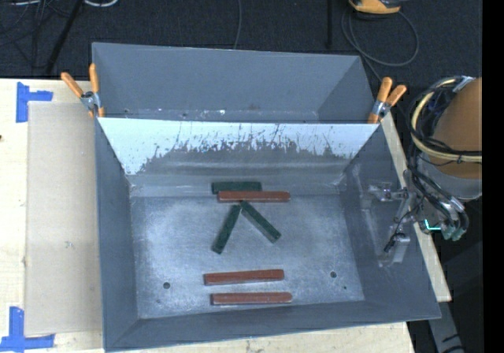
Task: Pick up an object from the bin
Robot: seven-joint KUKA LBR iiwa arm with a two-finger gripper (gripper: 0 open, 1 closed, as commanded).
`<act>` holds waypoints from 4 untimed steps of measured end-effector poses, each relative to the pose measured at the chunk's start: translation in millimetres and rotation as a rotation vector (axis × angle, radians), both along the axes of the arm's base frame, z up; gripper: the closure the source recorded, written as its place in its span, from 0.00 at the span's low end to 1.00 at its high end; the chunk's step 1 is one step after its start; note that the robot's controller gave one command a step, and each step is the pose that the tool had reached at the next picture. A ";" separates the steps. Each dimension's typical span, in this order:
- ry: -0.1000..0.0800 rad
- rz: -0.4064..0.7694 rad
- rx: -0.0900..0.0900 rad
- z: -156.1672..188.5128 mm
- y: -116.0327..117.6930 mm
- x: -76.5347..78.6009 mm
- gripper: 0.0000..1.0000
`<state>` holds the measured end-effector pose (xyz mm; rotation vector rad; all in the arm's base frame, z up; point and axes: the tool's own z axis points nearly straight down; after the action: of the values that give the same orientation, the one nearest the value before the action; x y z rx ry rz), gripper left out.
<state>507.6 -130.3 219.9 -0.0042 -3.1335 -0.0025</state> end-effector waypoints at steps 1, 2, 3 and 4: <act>-0.002 0.151 0.003 -59.7 72.8 -12.7 0.00; -0.012 0.091 0.000 -107.5 92.4 93.8 0.00; -0.009 -0.064 0.000 -149.0 150.0 100.0 0.00; -0.027 -0.062 -0.001 -141.9 149.1 105.6 1.00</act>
Offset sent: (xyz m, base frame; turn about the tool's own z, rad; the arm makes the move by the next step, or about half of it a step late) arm -0.0117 0.0692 -0.0566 -0.1444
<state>613.2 18.8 78.0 -0.1028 -3.1585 -0.0016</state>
